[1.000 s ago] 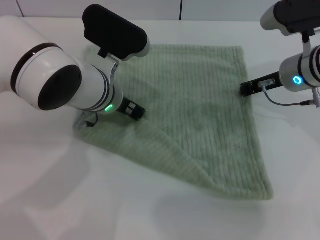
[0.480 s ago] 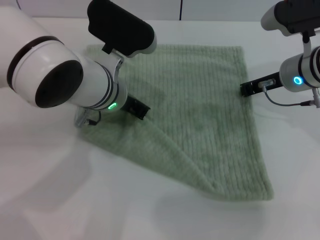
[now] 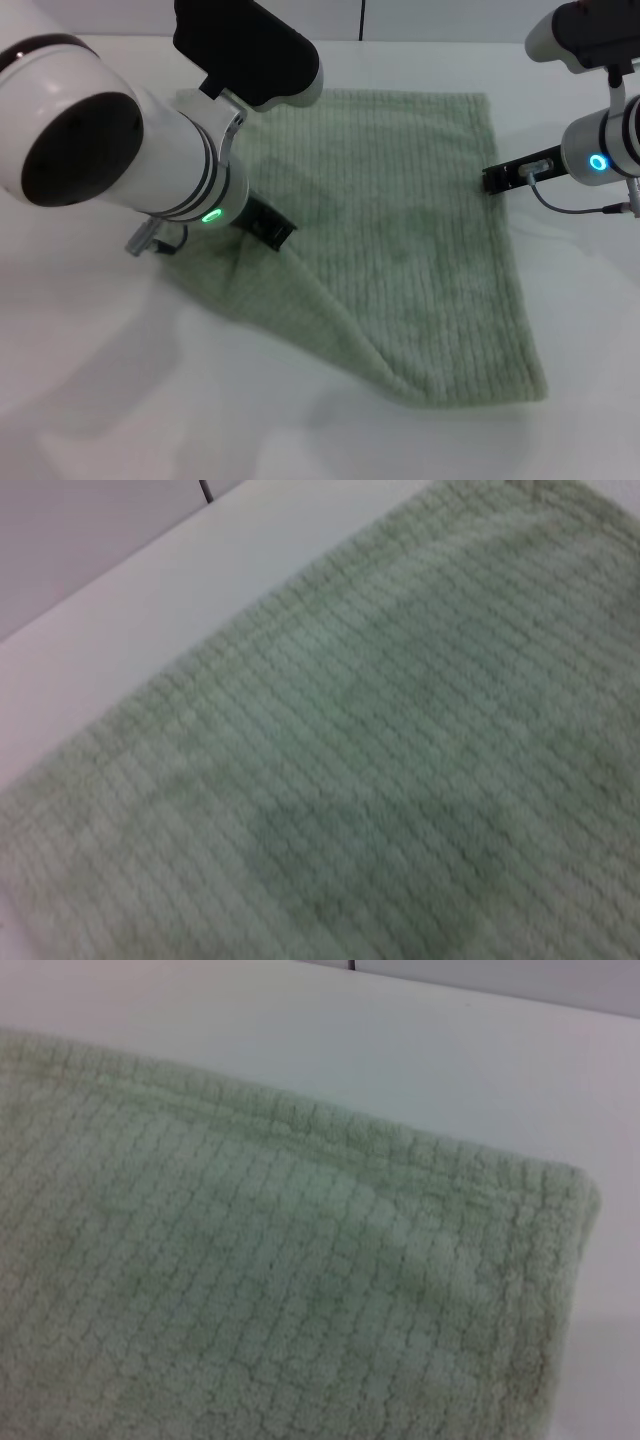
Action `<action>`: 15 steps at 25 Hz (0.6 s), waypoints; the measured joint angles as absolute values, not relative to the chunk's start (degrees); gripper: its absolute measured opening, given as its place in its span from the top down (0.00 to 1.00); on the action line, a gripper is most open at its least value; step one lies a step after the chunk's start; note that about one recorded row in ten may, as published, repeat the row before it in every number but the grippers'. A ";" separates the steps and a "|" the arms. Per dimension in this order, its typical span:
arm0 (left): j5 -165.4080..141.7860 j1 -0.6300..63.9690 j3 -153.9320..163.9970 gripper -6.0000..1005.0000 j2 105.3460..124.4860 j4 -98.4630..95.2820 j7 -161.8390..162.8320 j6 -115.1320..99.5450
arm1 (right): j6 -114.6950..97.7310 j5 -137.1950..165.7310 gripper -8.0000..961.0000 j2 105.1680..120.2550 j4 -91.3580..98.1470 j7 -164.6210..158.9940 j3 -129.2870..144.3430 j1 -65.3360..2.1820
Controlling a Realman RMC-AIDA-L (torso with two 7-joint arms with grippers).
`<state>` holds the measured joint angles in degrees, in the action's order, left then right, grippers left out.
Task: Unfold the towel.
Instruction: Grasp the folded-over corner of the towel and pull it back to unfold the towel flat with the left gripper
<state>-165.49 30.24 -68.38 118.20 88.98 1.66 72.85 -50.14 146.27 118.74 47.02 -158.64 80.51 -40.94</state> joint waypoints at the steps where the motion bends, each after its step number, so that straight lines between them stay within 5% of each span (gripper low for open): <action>1: -165.50 30.16 -68.61 0.92 118.21 90.03 1.40 74.73 | -50.14 146.27 0.99 118.74 47.02 -158.64 80.47 -40.90; 15: -165.50 30.66 -69.03 0.92 118.13 91.91 0.00 82.66 | -49.99 146.31 0.99 118.74 46.78 -158.64 80.32 -40.78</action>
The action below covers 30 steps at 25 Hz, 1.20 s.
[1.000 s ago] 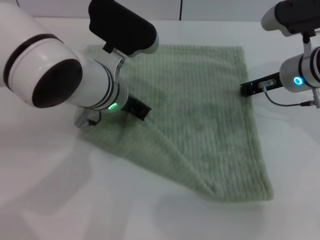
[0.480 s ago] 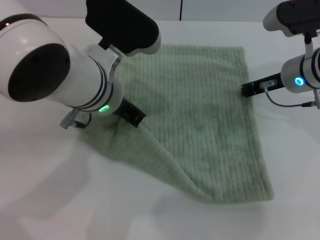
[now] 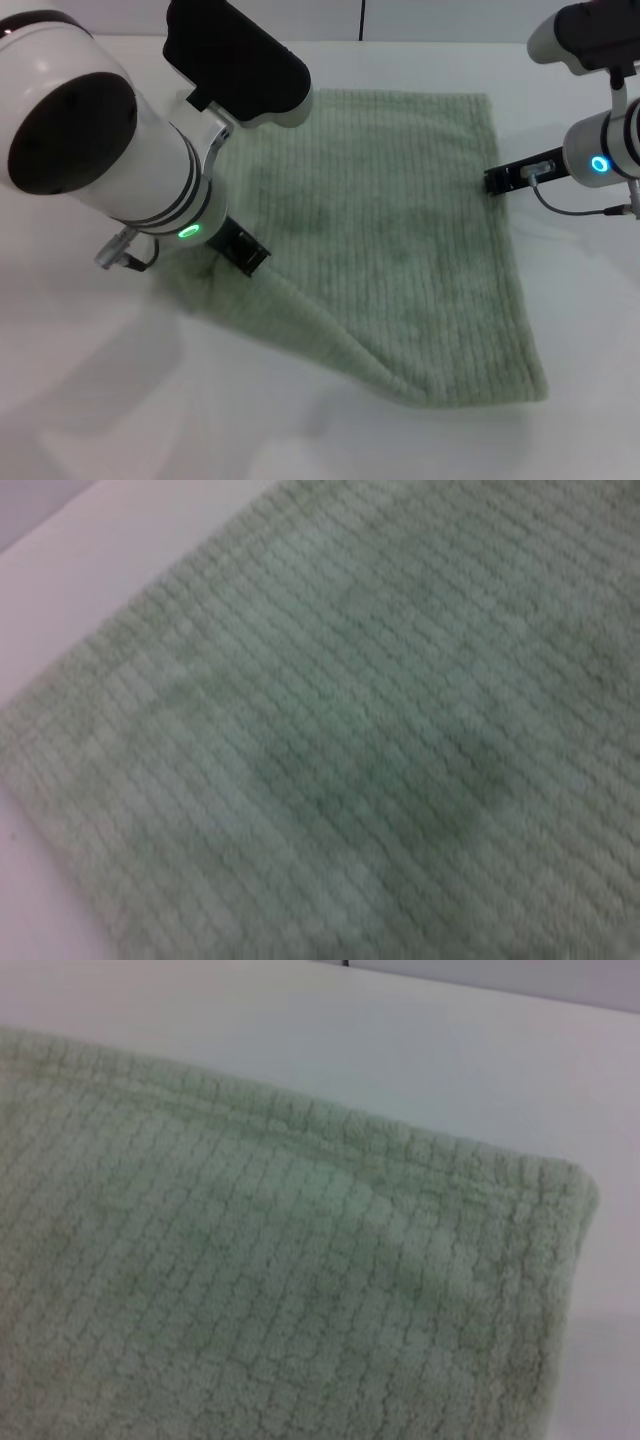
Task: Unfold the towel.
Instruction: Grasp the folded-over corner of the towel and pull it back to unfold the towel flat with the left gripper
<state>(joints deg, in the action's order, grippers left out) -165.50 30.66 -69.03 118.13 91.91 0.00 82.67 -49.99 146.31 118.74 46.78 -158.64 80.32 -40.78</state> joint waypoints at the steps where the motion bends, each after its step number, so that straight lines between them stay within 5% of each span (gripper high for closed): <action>1: -165.50 30.61 -69.03 0.92 118.12 92.28 -0.18 83.34 | -49.99 146.31 0.99 118.74 46.76 -158.64 80.33 -40.78; 30: -165.64 32.06 -64.90 0.90 118.15 92.68 -1.26 95.80 | -49.95 146.35 0.99 118.74 46.66 -158.64 80.33 -40.69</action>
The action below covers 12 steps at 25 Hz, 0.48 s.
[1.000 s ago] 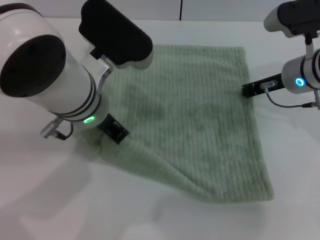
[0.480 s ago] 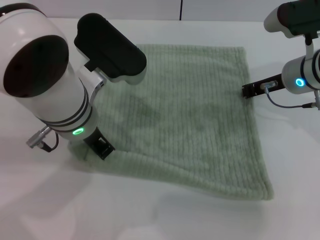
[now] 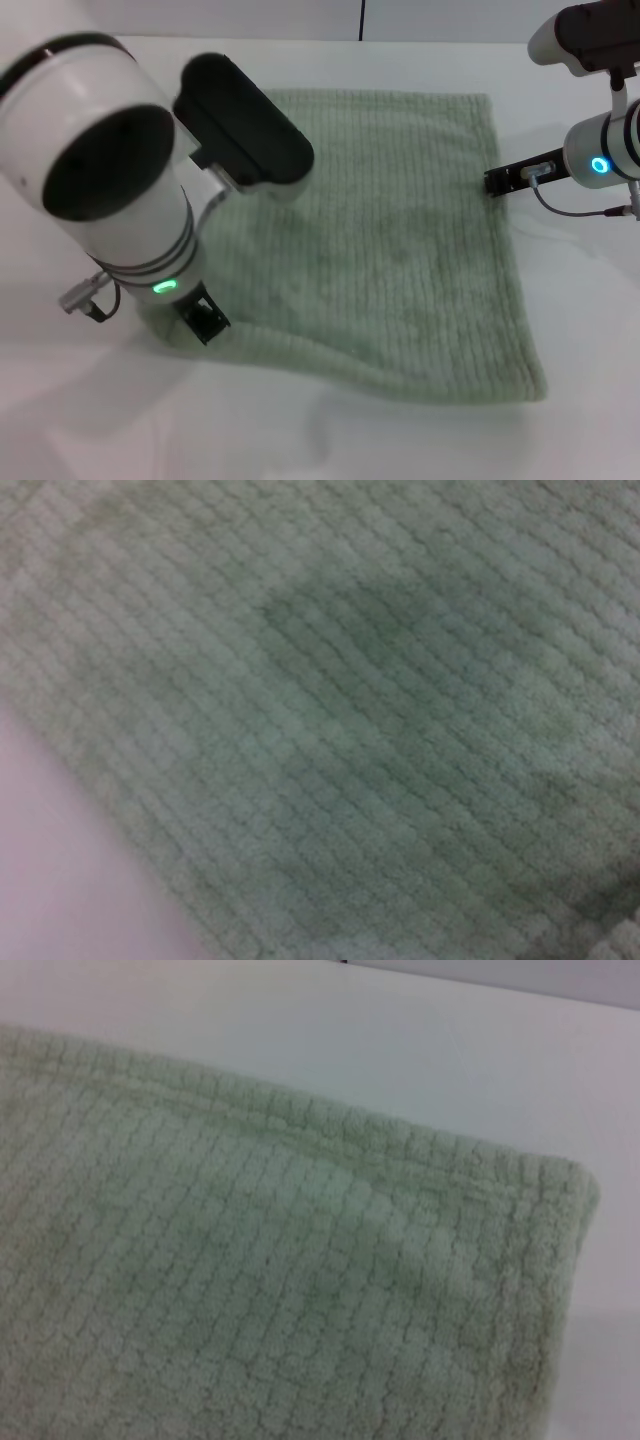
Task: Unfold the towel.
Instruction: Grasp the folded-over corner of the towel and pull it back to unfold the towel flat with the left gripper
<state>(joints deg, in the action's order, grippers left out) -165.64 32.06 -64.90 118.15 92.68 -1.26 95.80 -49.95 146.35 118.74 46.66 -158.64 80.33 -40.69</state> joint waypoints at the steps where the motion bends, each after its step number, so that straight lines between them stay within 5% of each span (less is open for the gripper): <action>1: -165.65 32.27 -63.31 0.90 118.14 92.65 -1.26 95.88 | -49.95 146.41 0.99 118.74 46.63 -158.64 80.33 -40.69; 3: -165.65 32.41 -62.80 0.90 118.14 92.65 -1.22 95.99 | -49.95 146.42 0.99 118.74 46.61 -158.64 80.33 -40.69; 12: -165.73 33.48 -63.56 0.53 117.61 92.58 -1.45 95.49 | -49.98 146.43 0.99 118.74 46.58 -158.64 80.33 -40.69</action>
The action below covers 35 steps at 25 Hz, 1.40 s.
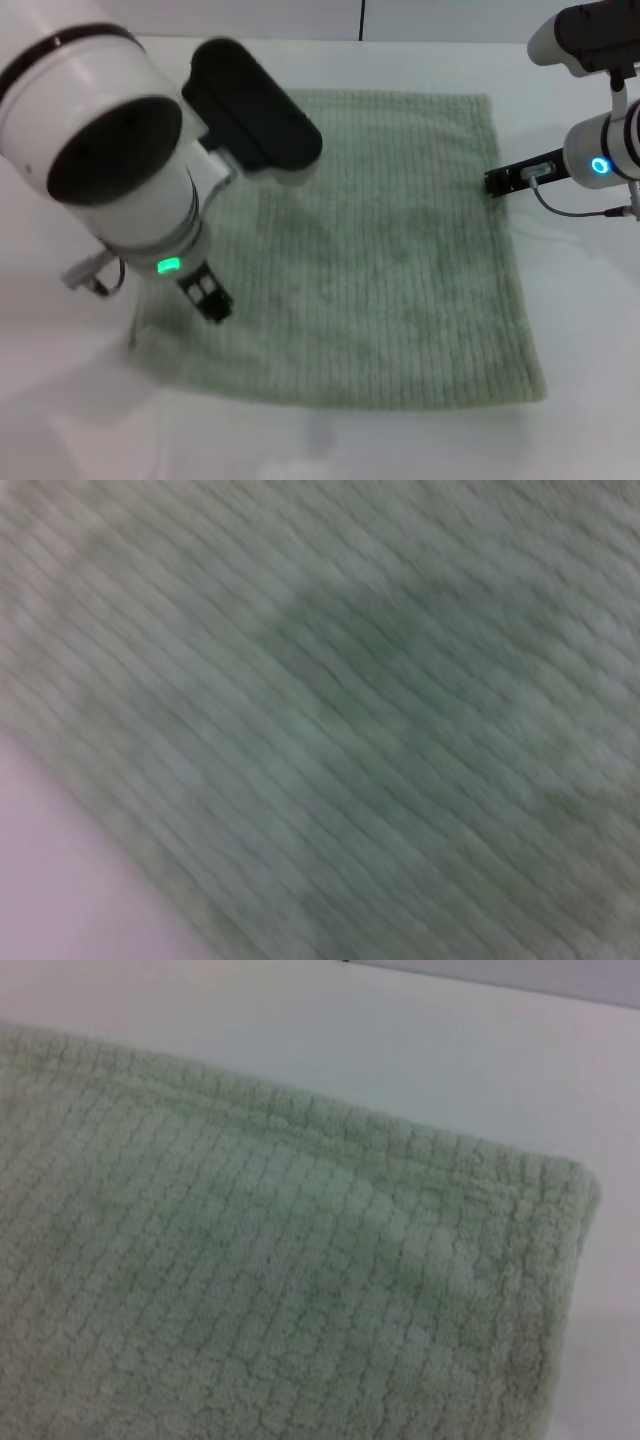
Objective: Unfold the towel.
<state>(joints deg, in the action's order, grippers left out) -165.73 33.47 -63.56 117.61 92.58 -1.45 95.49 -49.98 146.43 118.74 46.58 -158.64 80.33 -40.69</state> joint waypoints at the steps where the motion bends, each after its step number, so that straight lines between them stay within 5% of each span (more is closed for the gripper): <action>1: -165.74 34.06 -64.46 0.49 117.12 92.28 -1.79 94.40 | -49.99 146.43 0.99 118.74 46.58 -158.64 80.33 -40.69; 5: -165.77 36.24 -69.15 0.28 115.60 89.77 -4.49 89.34 | -50.01 146.43 0.99 118.74 46.58 -158.64 80.27 -40.69; 13: -165.76 33.69 -77.47 0.26 114.69 88.66 -12.10 67.17 | -50.31 146.43 0.99 118.74 46.84 -158.64 80.31 -40.66; 18: -165.58 19.41 -82.56 0.25 118.68 84.52 -24.66 24.35 | -50.82 146.50 0.99 118.74 49.85 -158.64 80.67 -40.00; 23: -162.80 11.89 -77.31 0.26 118.73 63.04 -24.04 -19.42 | -51.60 146.56 0.99 118.81 59.34 -156.09 80.99 -37.00; 27: -155.07 12.38 -76.39 0.26 118.66 48.17 -17.20 -53.22 | -43.23 146.52 0.99 119.20 72.79 -151.18 85.88 -28.99; 35: -146.79 16.00 -76.18 0.26 118.90 25.68 -8.24 -68.95 | 17.78 146.59 0.99 118.96 76.97 -140.18 113.81 -5.12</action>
<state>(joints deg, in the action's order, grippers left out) -146.79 16.00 -76.18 118.90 25.68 -8.24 -68.95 17.78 146.59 118.96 76.97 -140.19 113.81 -5.12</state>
